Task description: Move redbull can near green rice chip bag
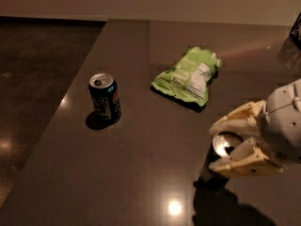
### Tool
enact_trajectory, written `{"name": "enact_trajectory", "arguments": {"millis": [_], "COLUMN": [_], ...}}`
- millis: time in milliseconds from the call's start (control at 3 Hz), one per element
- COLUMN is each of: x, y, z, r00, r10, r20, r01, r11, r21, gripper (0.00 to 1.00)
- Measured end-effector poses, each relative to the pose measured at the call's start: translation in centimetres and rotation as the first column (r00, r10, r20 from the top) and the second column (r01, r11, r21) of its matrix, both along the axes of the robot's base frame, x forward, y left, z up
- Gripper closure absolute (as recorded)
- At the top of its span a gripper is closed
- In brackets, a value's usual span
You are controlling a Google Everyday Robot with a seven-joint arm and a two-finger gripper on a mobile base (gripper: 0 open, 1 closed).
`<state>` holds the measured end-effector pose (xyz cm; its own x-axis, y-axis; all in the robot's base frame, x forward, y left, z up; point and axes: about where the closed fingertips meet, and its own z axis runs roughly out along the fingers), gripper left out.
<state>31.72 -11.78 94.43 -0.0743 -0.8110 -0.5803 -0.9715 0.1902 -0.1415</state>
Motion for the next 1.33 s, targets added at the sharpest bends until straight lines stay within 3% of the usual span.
{"name": "enact_trajectory", "arguments": {"millis": [333, 667, 1333], "x": [3.4, 7.0, 13.2], "y": [-1.4, -3.1, -5.6], "z": [1.7, 2.5, 2.4], "r00": [0.9952, 0.9817, 0.9581], "r10": [-0.092, -0.181, -0.280], "r20": [0.034, 0.058, 0.061], "r01": [0.093, 0.182, 0.279], "r11": [0.996, 0.983, 0.960], "r21": [-0.016, -0.012, 0.020], "gripper": [1.00, 1.00, 1.00]}}
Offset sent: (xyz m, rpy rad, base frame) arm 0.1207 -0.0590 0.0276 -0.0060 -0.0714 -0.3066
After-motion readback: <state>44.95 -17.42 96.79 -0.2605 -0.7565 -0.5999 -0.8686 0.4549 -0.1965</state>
